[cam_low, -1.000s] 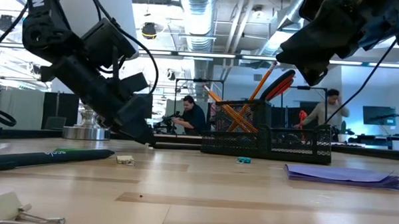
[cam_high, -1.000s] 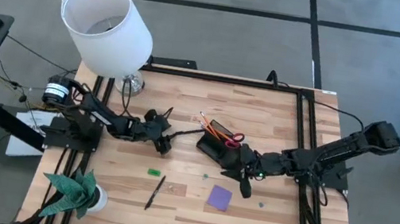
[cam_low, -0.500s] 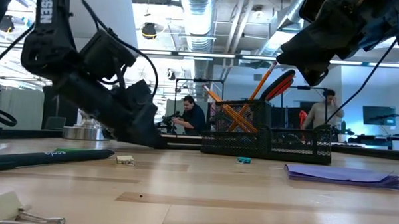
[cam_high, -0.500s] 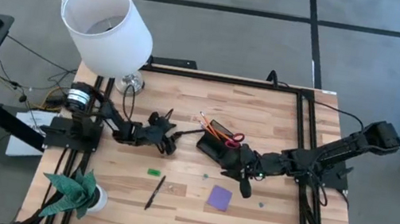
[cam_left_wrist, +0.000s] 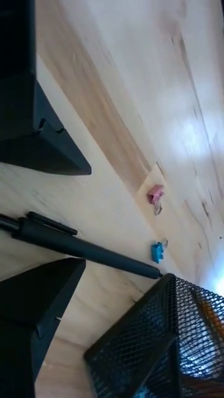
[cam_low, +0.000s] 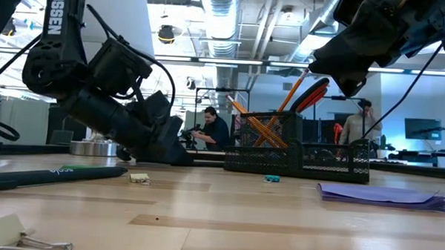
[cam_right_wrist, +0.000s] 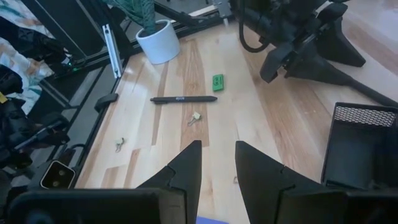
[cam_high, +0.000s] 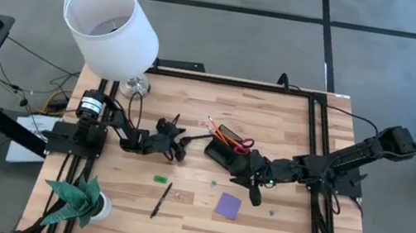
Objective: Pick and place office supplies into organizer
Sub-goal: Put the top black pen into the black desk organizer
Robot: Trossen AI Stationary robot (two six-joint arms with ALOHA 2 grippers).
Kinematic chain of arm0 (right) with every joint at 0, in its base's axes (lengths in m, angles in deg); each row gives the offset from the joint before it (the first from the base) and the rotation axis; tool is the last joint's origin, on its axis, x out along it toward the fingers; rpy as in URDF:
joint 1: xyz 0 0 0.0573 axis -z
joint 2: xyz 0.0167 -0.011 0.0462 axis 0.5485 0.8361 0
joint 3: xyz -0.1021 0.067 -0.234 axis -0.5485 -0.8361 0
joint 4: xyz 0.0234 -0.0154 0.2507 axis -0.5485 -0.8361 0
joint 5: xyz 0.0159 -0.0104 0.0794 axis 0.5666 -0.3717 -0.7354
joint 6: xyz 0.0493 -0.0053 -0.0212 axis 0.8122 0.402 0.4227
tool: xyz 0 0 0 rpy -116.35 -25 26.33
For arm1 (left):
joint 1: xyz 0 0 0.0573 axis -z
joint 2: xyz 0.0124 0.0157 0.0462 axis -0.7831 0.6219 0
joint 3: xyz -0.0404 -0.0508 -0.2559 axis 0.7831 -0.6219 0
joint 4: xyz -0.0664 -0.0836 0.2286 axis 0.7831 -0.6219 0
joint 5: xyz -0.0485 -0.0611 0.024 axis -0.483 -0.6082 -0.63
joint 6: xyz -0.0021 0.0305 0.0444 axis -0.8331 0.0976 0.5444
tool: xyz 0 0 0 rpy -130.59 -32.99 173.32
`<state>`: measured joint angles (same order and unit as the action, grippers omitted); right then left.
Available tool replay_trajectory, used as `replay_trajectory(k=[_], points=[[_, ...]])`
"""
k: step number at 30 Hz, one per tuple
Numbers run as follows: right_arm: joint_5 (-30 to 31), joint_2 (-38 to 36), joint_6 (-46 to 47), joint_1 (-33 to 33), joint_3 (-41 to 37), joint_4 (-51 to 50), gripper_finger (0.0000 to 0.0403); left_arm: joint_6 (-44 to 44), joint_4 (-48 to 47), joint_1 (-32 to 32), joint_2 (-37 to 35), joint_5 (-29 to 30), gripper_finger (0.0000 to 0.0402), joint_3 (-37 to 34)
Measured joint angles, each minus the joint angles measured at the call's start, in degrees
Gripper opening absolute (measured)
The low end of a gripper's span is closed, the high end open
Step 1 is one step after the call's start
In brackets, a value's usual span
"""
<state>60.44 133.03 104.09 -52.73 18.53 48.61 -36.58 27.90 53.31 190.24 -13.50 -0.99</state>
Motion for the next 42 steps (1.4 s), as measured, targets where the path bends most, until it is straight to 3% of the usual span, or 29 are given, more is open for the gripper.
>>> replay_trajectory(k=[5,9,13,18,35,38,42], points=[[0.0,0.0,0.0,0.0,0.0,0.0,0.0093,3.6,-0.1,0.0,0.1,-0.4,0.0221,0.1],[0.0,0.0,0.0,0.0,0.0,0.0,0.0093,6.2,0.1,-0.1,0.1,-3.0,0.0191,0.1],[0.0,0.0,0.0,0.0,0.0,0.0,0.0093,6.9,0.6,-0.8,0.0,-6.6,0.0130,0.1],[0.0,0.0,-0.1,0.0,0.0,0.0,0.0093,5.2,1.4,-1.4,0.0,-9.7,0.0025,0.2],[0.0,0.0,-0.1,0.0,0.0,0.1,0.0093,6.7,8.0,1.8,-1.5,-13.6,0.0023,-0.2],[-0.1,0.0,0.0,0.0,0.0,0.1,0.0093,6.3,3.8,2.5,-5.8,-14.6,0.0023,-0.2],[-0.1,0.0,0.0,0.0,0.0,0.1,0.0093,4.9,-12.2,2.9,-16.4,-10.1,0.0023,0.0]])
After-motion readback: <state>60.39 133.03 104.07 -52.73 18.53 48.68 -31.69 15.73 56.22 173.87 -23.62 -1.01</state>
